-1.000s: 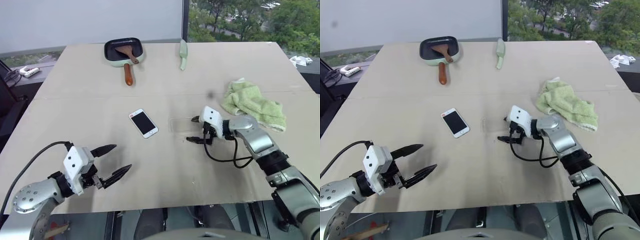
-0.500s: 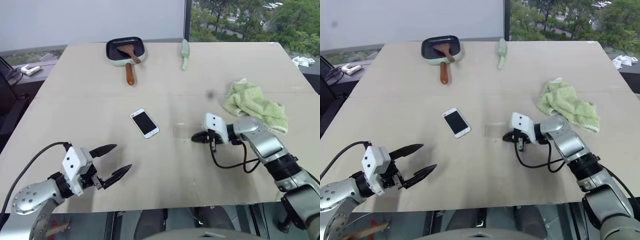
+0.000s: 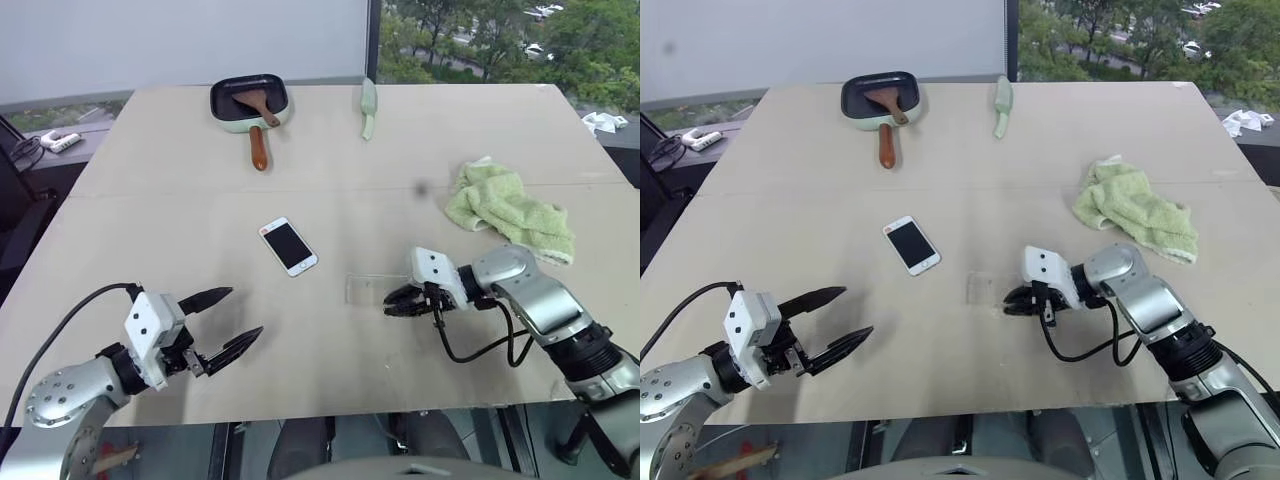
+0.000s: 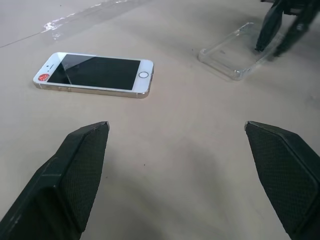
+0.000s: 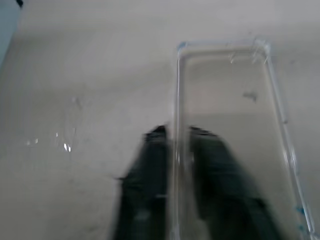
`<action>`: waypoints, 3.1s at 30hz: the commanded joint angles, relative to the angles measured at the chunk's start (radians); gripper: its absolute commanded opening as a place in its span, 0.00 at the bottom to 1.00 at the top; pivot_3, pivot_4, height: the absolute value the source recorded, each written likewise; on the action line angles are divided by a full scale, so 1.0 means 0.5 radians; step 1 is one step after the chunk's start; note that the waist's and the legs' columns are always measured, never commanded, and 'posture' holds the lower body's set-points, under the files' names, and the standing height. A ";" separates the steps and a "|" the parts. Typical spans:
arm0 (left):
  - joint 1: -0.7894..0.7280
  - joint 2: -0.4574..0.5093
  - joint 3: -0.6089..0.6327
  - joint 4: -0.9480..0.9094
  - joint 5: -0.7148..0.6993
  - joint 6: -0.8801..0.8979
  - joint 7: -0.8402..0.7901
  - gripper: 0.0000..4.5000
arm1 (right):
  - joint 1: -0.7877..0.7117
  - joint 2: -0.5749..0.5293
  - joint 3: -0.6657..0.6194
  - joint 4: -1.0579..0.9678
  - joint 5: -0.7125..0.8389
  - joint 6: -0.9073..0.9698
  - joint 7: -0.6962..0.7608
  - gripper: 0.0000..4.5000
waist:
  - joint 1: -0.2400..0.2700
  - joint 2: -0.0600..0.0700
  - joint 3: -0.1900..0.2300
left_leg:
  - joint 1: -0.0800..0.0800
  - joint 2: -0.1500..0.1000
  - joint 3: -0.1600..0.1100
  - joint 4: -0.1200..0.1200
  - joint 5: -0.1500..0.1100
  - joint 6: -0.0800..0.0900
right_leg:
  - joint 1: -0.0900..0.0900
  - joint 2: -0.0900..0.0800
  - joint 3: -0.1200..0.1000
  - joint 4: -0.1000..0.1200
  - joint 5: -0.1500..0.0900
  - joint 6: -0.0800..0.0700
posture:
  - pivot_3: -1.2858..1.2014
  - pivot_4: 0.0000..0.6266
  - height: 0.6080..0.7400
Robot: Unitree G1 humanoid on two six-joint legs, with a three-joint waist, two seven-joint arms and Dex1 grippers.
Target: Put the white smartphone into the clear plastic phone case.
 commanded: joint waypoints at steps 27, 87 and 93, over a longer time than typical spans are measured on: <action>0.244 -0.068 0.419 0.060 -0.057 -0.089 0.035 1.00 | -0.534 1.407 0.308 0.535 -0.413 0.124 -1.311 0.99 | -0.046 -0.004 0.000 | -0.006 0.000 -0.013 -0.003 0.006 -0.011 | -0.005 -0.003 -0.013 0.007 -0.003 -0.005 | 0.52 0.24 1.00; 0.000 0.021 0.318 -0.043 -0.103 0.217 0.103 1.00 | -0.771 1.061 0.028 0.696 -0.324 0.432 -0.935 0.65 | -0.051 -0.004 0.001 | -0.015 -0.002 -0.033 -0.006 0.013 -0.022 | -0.005 -0.007 -0.033 0.004 -0.001 -0.012 | 0.52 0.24 1.00; -0.143 0.029 0.211 -0.058 -0.102 0.226 0.112 1.00 | -0.731 0.657 -0.094 0.343 -0.192 0.553 -0.667 0.65 | -0.049 -0.001 0.004 | -0.016 -0.001 -0.033 -0.007 0.013 -0.022 | -0.008 -0.006 -0.032 0.005 0.000 -0.012 | 0.52 0.24 1.00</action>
